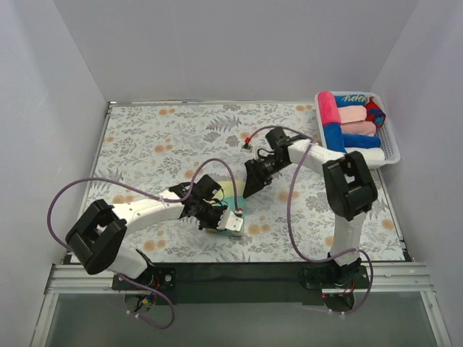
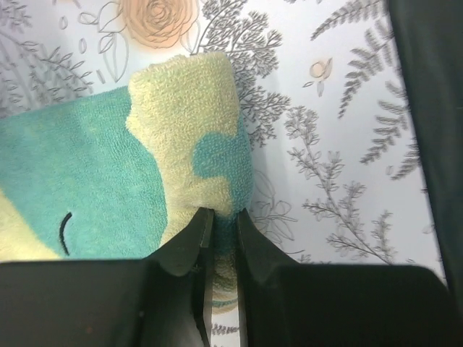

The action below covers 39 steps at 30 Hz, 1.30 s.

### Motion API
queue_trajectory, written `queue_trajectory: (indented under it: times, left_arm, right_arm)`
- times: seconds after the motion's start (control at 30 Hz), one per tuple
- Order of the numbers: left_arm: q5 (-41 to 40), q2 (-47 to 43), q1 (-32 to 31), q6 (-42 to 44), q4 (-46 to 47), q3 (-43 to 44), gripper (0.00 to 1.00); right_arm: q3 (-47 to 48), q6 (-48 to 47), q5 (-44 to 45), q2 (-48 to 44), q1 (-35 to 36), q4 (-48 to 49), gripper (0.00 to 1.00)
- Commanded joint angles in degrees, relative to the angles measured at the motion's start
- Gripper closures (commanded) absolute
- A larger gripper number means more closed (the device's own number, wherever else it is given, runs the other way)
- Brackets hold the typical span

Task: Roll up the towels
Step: Roll the towel

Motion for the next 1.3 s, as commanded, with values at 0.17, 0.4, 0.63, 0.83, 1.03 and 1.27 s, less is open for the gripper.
queue_trajectory:
  times: [0.17, 0.4, 0.63, 0.83, 1.03, 1.27]
  left_arm:
    - [20.10, 20.72, 10.03, 3.24, -27.33, 12.89, 1.00]
    - [22.57, 39.71, 15.05, 5.79, -37.43, 26.78, 0.99]
    - [22.65, 50.28, 17.60, 7.81, -40.87, 34.61, 0.96]
    - [23.89, 53.89, 18.92, 10.45, -43.42, 37.60, 0.92]
    - [24.59, 54.34, 20.59, 10.89, -42.90, 38.31, 0.89]
    - [28.18, 46.88, 23.57, 10.28, -40.36, 36.82, 0.65]
  right_arm:
    - [-8.25, -6.55, 18.85, -24.59, -2.43, 5.69, 0.35]
    - [-17.75, -11.82, 27.80, -36.55, 7.66, 9.29, 0.37]
    - [-20.65, -14.90, 44.66, -34.37, 25.32, 16.15, 0.35]
    - [-25.31, -18.94, 50.48, -29.97, 32.45, 27.31, 0.32]
    - [-28.83, -21.59, 50.50, -24.44, 35.72, 33.12, 0.41]
    - [-30.24, -21.15, 44.96, -23.99, 35.54, 29.63, 0.99]
